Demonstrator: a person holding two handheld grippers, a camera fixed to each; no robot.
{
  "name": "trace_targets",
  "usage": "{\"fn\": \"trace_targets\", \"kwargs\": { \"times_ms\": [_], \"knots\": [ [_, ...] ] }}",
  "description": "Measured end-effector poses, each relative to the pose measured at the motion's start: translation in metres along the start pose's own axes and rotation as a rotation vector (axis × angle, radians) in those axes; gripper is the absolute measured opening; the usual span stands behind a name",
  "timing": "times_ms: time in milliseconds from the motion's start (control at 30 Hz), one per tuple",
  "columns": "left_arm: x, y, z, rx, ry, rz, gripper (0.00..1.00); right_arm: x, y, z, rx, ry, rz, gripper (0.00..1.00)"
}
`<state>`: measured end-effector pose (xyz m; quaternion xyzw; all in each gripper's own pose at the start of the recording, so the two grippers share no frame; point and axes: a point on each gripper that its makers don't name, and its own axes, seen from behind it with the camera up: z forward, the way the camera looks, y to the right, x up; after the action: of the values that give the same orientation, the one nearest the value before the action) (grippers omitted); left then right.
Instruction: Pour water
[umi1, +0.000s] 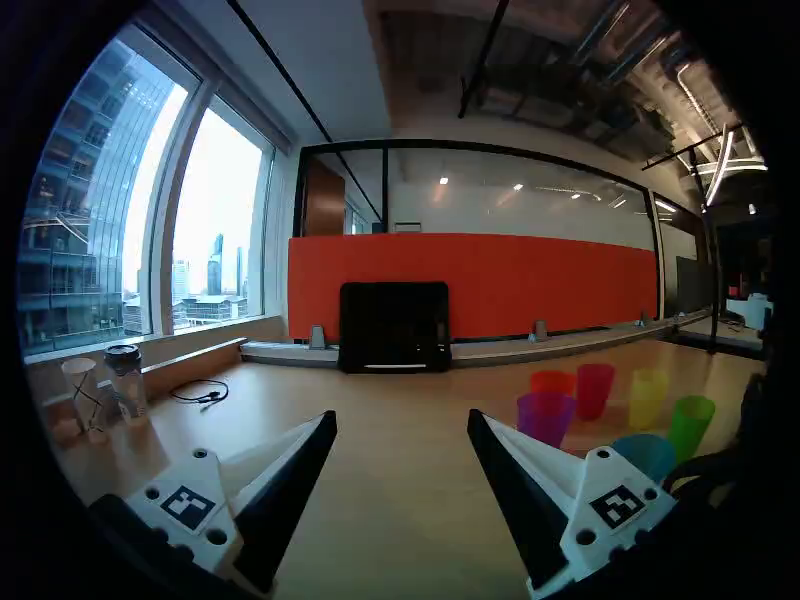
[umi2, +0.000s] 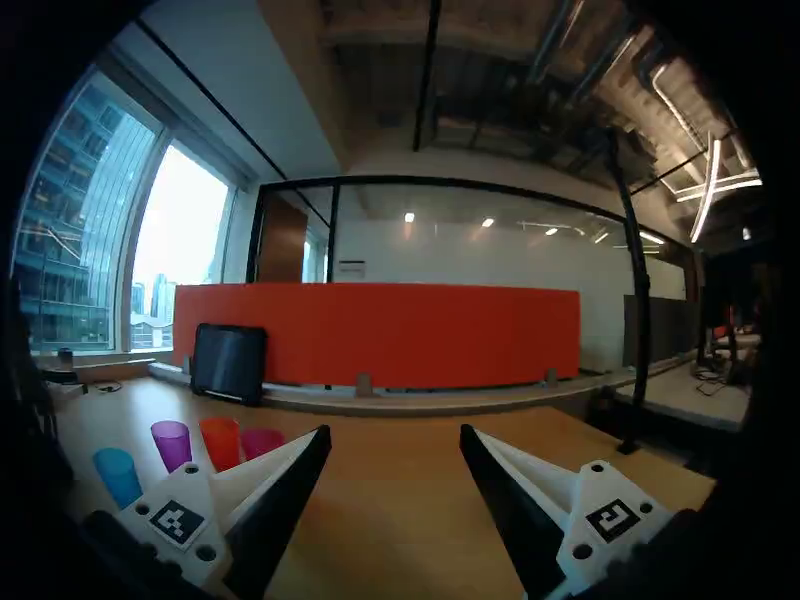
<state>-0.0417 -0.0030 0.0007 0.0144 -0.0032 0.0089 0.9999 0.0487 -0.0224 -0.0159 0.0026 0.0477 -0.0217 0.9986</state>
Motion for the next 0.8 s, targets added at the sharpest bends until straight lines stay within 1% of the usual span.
{"fn": "trace_targets", "kwargs": {
  "times_ms": [267, 500, 667, 800],
  "knots": [
    [0.0, -0.001, 0.0, 0.0, 0.0, 0.0, 0.97, -0.014, -0.007, 0.003, 0.017, 0.006, 0.017, 1.0],
    [0.0, -0.001, 0.0, 0.0, 0.0, 0.001, 0.97, -0.022, -0.002, 0.006, 0.004, 0.005, 0.022, 1.0],
    [0.0, -0.001, 0.0, 0.0, 0.0, 0.001, 0.97, -0.032, 0.002, 0.008, 0.001, -0.014, 0.035, 1.0],
    [0.0, -0.001, 0.0, 0.0, 0.0, 0.0, 0.97, -0.041, 0.004, 0.009, -0.002, -0.029, 0.024, 1.0]
  ]
}}
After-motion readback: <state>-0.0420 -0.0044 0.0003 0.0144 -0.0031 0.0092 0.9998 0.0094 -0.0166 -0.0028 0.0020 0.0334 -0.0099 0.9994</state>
